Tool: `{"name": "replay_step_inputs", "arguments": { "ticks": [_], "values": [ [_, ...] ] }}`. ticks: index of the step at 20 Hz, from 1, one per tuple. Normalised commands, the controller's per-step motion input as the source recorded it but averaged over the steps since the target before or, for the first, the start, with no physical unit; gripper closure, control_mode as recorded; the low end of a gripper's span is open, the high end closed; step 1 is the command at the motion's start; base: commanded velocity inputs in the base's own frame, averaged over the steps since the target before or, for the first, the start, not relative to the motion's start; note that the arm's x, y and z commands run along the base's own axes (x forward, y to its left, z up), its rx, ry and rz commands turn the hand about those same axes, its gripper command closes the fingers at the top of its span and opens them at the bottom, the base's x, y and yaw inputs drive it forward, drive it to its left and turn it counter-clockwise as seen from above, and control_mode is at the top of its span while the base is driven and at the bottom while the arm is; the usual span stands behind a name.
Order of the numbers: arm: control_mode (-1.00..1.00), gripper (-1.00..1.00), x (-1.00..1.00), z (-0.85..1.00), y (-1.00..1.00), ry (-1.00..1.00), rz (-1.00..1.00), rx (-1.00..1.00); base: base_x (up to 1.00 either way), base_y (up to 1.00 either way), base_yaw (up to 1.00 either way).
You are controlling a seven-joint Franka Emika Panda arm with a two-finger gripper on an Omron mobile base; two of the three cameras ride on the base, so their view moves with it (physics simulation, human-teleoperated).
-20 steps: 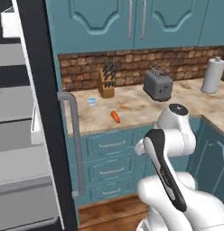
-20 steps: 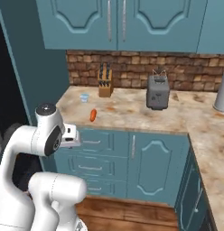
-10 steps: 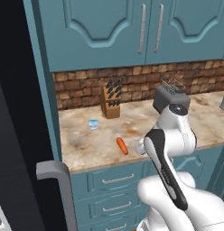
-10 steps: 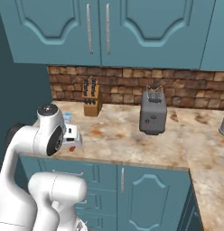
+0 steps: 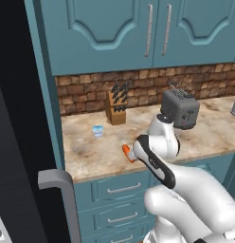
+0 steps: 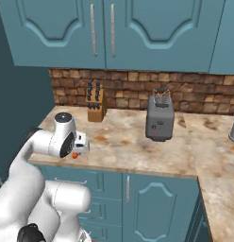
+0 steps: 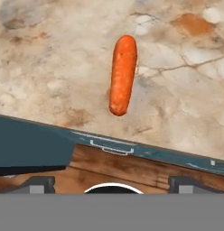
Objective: Place the corn and carrot inside the fridge drawer. Close the drawer after placing the vegetables.
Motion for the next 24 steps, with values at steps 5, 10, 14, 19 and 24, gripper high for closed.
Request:
{"name": "replay_step_inputs", "arguments": {
  "ticks": [5,10,14,19,24],
  "values": [
    [-1.0,-1.0,0.72,-0.27,0.04,0.17,0.0,0.0,0.0,0.0,0.0],
    [-1.0,-1.0,0.71,-0.25,0.24,0.16,0.0,0.0,0.0,0.0,0.0],
    [-1.0,-1.0,0.45,-0.38,-0.01,0.1,0.0,0.0,0.0,0.0,0.0],
    [-1.0,-1.0,0.12,-0.45,0.05,0.02,0.0,-0.03,0.0,0.0,0.0],
    [-1.0,-1.0,0.0,-0.45,0.15,0.0,0.0,-0.06,0.0,0.0,0.0]
  ]
}}
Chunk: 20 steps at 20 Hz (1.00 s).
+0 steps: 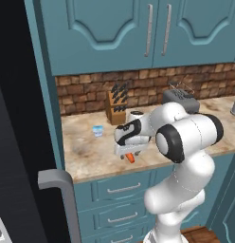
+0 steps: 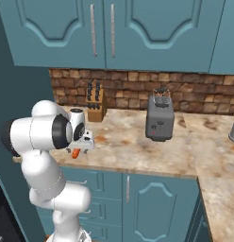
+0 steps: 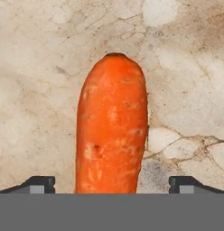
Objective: Place the corn and carrot inside the fridge drawer. Close the drawer after placing the vegetables.
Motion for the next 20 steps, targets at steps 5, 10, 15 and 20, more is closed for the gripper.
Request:
{"name": "replay_step_inputs", "arguments": {
  "ticks": [5,10,15,20],
  "values": [
    [-1.0,1.0,0.0,-0.49,0.02,0.0,0.0,-0.02,0.0,0.0,0.0],
    [-1.0,1.0,0.0,-0.17,0.14,0.0,0.0,0.0,0.0,0.0,0.0],
    [-1.0,1.0,-0.14,0.22,-0.05,-0.05,0.0,0.01,0.0,0.0,0.0],
    [-1.0,1.0,-0.37,0.65,-0.28,-0.12,0.01,0.0,0.0,0.0,0.0]
  ]
}}
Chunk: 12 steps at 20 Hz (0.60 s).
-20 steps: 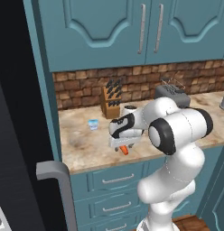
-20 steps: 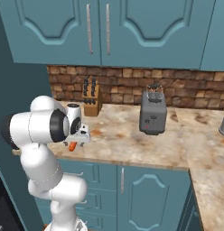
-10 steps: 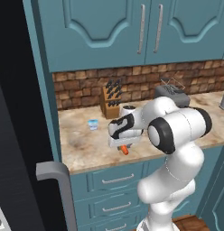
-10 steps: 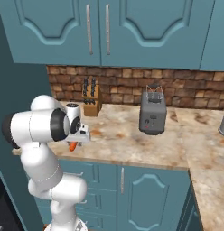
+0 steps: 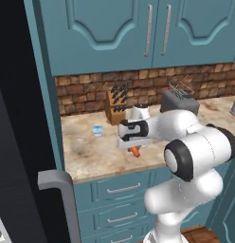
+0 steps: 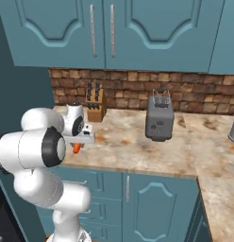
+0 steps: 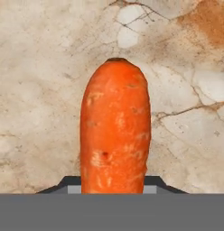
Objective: Place the corn and carrot inside the fridge drawer. Close the drawer after placing the vegetables.
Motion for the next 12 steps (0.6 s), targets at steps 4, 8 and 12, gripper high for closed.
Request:
{"name": "replay_step_inputs", "arguments": {
  "ticks": [4,8,12],
  "values": [
    [-1.0,1.0,-0.82,0.91,-0.31,-0.23,0.02,0.0,0.0,0.0,0.0],
    [-1.0,1.0,-1.0,0.99,-0.21,-0.25,0.02,0.0,0.0,0.0,0.0],
    [-1.0,1.0,-1.0,0.77,-0.19,-0.18,0.01,0.03,0.0,0.0,0.0]
  ]
}}
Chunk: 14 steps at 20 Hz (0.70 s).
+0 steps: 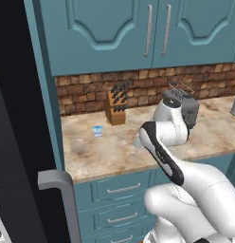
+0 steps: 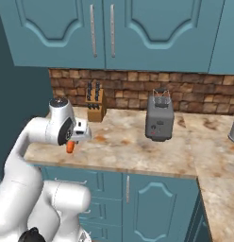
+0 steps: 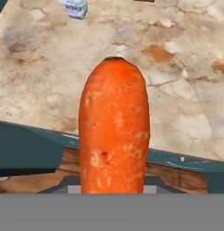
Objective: Place the corn and carrot inside the fridge drawer. Close the drawer after placing the vegetables.
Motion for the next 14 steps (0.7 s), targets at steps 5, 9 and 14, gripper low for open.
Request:
{"name": "replay_step_inputs", "arguments": {
  "ticks": [5,9,14],
  "values": [
    [-1.0,1.0,-0.97,0.31,-0.1,-0.14,0.01,0.03,0.0,0.0,0.0],
    [-1.0,1.0,-0.1,-0.01,0.06,0.0,0.03,-0.03,0.0,0.0,0.0],
    [-1.0,1.0,0.05,-0.08,0.01,0.04,0.03,-0.03,0.0,0.0,0.0]
  ]
}}
